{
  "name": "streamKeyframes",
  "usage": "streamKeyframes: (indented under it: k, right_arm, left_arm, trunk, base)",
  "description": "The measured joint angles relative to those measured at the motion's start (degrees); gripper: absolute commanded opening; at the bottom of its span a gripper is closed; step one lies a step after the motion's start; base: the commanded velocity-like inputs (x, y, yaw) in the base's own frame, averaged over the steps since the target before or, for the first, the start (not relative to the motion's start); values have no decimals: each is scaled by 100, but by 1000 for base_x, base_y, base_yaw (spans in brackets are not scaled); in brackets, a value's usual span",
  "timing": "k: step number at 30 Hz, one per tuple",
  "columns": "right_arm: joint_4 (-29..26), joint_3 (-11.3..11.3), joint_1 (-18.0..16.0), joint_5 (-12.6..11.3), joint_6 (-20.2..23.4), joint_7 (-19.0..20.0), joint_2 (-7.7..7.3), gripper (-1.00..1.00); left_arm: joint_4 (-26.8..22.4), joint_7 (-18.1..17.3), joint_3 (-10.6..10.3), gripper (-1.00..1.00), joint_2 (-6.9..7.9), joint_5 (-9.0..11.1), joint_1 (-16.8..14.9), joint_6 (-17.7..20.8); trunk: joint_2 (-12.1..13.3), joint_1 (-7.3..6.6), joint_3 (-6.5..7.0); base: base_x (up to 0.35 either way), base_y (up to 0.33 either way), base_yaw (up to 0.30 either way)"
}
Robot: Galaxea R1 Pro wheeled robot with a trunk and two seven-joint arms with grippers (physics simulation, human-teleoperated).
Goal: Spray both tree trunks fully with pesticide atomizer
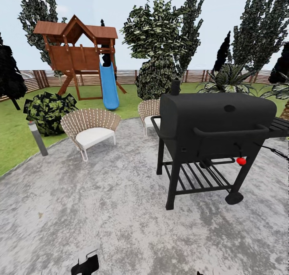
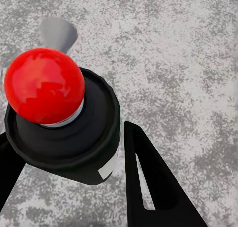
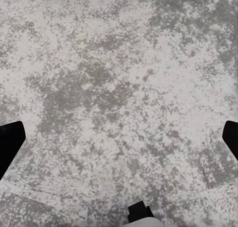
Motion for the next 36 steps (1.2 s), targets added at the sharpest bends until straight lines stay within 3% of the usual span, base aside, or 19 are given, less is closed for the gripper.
streamKeyframes:
  k: [14, 24, 36]
  right_arm:
    - [0, -2, 1, 0, 0, 0, -4, 100]
    - [0, -2, 0, 0, 0, 0, -3, 100]
    - [-1, -2, 1, 0, 0, 0, -6, 100]
  left_arm:
    - [0, 0, 0, -100, 0, 0, -1, 0]
    - [0, 0, 0, -100, 0, 0, 0, 0]
    - [0, 0, 0, -100, 0, 0, -1, 0]
  trunk:
    - [0, 0, 0]
    - [0, 0, 0]
    - [0, 0, 0]
  base:
    - [0, 0, -254]
    - [0, 0, -71]
    - [0, 0, -269]
